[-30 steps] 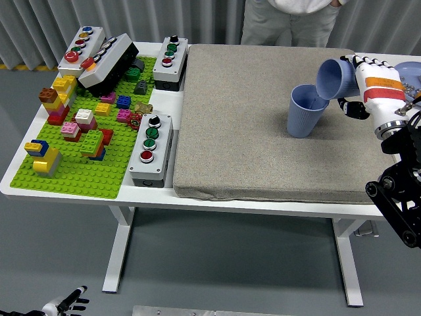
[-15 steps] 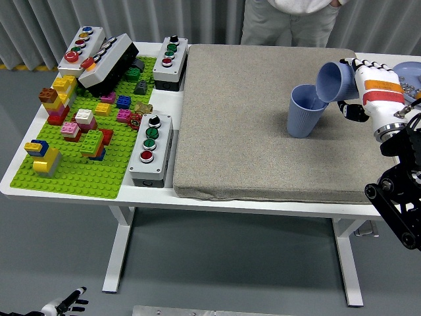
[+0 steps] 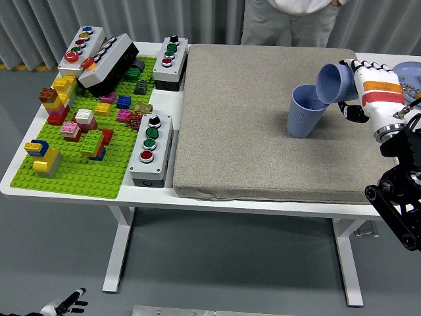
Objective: Pick cup pour cup place
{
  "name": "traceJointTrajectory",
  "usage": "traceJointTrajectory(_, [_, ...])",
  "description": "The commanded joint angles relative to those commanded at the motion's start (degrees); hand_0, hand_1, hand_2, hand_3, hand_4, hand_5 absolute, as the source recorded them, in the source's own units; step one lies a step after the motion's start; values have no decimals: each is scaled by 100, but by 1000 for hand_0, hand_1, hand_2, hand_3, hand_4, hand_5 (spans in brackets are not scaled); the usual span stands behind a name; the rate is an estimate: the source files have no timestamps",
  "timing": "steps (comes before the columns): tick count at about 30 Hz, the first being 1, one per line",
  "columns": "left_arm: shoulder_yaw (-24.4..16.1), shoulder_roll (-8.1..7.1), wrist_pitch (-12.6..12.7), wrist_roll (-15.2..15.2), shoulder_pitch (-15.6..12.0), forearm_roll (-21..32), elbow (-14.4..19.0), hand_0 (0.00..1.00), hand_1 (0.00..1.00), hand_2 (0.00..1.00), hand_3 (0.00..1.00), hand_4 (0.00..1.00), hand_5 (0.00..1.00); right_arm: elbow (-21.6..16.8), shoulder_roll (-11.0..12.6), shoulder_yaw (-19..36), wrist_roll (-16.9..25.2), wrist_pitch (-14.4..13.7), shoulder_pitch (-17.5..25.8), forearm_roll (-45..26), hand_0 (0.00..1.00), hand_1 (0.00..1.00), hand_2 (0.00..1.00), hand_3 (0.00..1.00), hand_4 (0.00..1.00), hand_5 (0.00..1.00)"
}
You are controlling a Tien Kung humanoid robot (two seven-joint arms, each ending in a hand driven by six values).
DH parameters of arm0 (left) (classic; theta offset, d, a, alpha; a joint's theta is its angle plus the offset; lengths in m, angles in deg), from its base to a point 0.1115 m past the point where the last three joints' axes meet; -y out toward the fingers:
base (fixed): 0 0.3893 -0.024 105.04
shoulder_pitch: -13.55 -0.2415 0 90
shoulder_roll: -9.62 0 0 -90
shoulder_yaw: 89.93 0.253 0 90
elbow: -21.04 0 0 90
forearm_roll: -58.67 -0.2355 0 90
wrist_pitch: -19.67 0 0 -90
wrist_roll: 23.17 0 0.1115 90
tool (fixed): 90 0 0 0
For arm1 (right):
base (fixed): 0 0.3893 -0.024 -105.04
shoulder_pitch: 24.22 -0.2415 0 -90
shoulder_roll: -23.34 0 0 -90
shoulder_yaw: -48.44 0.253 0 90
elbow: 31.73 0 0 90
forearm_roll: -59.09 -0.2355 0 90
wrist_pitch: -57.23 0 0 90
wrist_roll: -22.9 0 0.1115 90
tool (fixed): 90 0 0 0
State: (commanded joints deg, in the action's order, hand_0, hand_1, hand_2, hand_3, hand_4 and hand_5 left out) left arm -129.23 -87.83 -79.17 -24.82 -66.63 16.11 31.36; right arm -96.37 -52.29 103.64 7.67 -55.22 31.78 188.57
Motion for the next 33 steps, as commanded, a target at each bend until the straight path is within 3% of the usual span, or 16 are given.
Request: traceJointTrajectory(33, [-34,-19,2,-1,14,-6,0,864,832,841,756,633,982,-156,319,-503,-180,7,-249,52,779,590,501,551,601,2])
